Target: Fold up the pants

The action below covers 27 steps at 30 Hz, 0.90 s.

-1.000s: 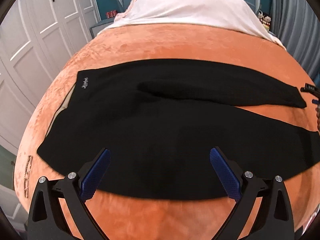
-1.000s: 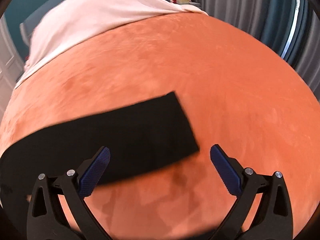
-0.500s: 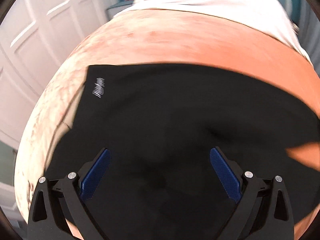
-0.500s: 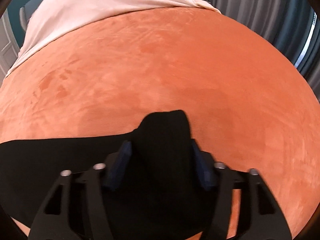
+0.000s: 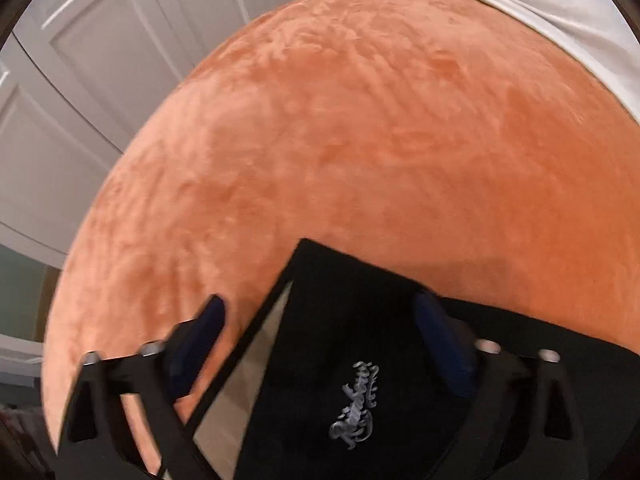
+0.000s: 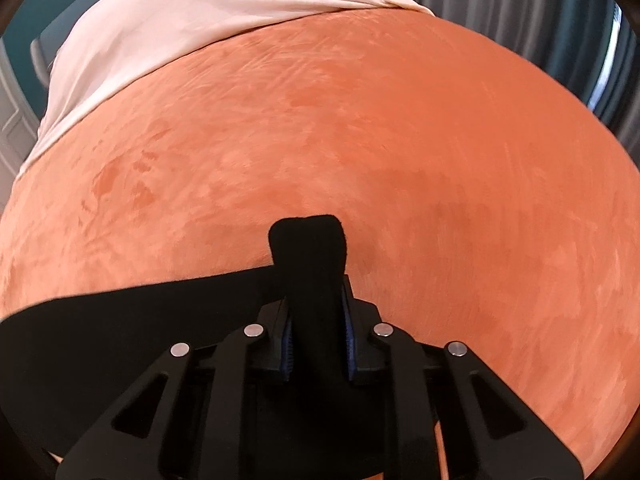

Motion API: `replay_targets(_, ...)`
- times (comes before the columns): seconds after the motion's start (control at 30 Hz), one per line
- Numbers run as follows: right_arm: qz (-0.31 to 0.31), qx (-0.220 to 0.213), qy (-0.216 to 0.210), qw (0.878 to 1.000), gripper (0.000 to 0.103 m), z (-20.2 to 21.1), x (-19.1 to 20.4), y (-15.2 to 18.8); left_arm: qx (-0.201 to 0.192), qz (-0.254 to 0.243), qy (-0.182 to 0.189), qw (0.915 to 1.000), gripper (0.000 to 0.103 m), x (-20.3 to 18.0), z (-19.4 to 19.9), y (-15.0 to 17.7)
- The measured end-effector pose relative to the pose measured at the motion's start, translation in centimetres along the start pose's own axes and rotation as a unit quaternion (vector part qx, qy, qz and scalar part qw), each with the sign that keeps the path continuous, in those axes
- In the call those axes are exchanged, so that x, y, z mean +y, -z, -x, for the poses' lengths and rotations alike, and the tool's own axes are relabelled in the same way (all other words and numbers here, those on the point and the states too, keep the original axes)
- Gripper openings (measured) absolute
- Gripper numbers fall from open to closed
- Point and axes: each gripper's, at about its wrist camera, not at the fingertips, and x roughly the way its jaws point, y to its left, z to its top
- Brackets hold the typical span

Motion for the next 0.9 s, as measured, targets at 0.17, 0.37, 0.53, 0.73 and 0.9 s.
replay_targets(0.17, -0.005, -0.008, 0.005, 1.0, 0.018, 1.2, 0.6, -0.2, -0.02, -0.013, 0.028, 0.9993, 0.019, -0.3, 1.9, -0.1)
replay_targets(0.37, 0.01, -0.064, -0.03, 0.997, 0.017, 8.2, 0.9, 0.0, -0.103, -0.021, 0.092, 0.9902, 0.018, 1.6, 10.2, 1.4)
replay_targets(0.53, 0.046, -0.115, -0.066, 0.99, 0.017, 16.2, 0.2, 2.0, -0.157, -0.061, 0.123, 0.978, 0.018, 5.5, 19.2, 7.0)
replay_targets(0.73, 0.103, -0.138, -0.068, 0.983, 0.017, 24.0, -3.0, 9.3, -0.153, -0.11, 0.1, 0.9769, 0.019, 9.8, 23.3, 14.5)
replay_targets(0.9, 0.124, -0.055, -0.021, 0.99, 0.017, 21.5, -6.3, 17.2, -0.099, -0.147, 0.028, 0.9838, 0.021, 11.6, 19.0, 20.3)
